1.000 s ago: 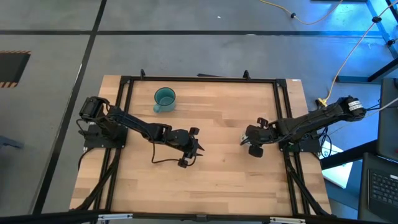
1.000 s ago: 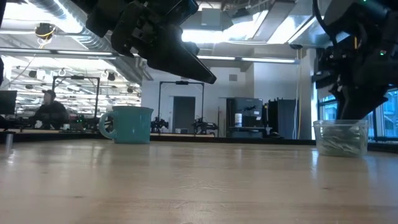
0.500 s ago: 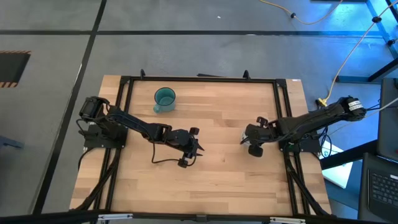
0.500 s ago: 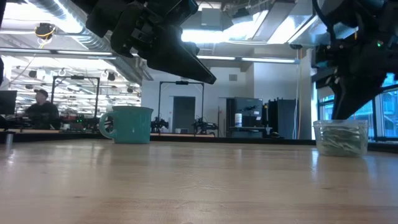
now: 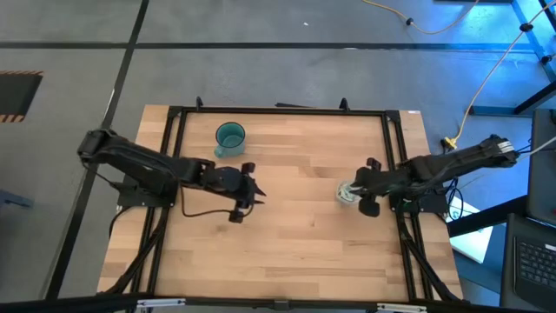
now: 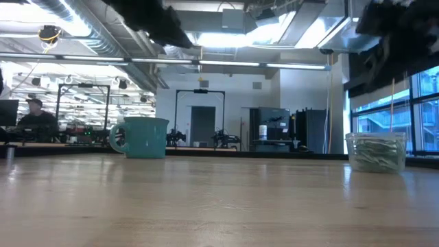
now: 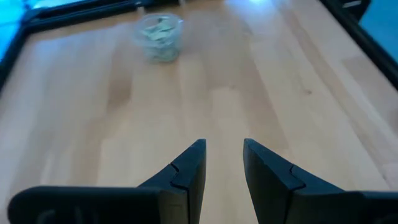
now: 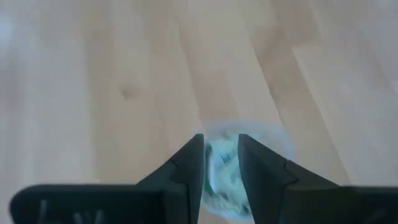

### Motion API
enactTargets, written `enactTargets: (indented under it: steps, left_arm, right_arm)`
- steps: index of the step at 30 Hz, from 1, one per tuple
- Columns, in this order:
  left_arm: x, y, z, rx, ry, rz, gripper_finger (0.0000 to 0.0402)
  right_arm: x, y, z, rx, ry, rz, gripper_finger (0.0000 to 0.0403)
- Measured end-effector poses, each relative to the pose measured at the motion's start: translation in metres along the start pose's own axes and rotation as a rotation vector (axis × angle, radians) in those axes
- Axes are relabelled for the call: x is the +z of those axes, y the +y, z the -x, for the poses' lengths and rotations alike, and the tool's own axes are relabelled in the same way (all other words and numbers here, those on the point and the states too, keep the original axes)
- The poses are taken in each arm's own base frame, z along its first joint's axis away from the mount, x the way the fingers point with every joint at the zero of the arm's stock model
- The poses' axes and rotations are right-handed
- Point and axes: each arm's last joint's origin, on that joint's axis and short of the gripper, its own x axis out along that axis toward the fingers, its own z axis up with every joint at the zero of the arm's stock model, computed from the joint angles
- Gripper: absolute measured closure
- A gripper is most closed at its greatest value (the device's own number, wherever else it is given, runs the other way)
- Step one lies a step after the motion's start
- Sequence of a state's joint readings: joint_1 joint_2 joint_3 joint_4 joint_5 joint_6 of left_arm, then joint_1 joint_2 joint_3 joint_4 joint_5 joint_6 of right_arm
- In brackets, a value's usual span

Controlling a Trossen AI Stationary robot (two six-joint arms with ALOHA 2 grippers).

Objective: Pick and place Stevia / Truvia into bins
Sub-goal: Return to Home Position

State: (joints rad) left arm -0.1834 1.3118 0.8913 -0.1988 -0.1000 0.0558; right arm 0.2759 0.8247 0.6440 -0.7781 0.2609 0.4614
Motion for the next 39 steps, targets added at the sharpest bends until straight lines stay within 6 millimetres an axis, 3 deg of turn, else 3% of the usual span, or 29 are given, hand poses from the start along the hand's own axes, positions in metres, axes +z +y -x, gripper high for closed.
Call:
enactTargets:
  steps: [3,11,20,31,34,39]
  left_arm:
    - [-0.005,0.001,0.014,0.042,-0.009,0.006,0.03]
    - [-0.058,0.002,0.046,0.109,-0.231,0.061,0.0303]
    - [-0.111,0.009,0.088,0.191,-0.457,0.151,0.0333]
    - [-0.149,0.016,0.108,0.255,-0.612,0.2,0.0361]
    - [-0.156,0.016,0.109,0.262,-0.632,0.214,0.0367]
    - [-0.168,0.017,0.107,0.285,-0.668,0.225,0.0374]
  right_arm:
    - [-0.005,-0.005,0.01,0.063,-0.128,-0.007,0.0301]
    - [-0.025,-0.017,0.015,0.162,-0.354,-0.027,0.0301]
    - [-0.049,-0.03,0.022,0.24,-0.531,-0.076,0.0301]
    - [-0.052,-0.039,0.04,0.288,-0.775,-0.074,0.0301]
    - [-0.053,-0.038,0.038,0.287,-0.852,-0.033,0.0301]
    - [-0.06,-0.037,0.024,0.28,-0.825,-0.027,0.0301]
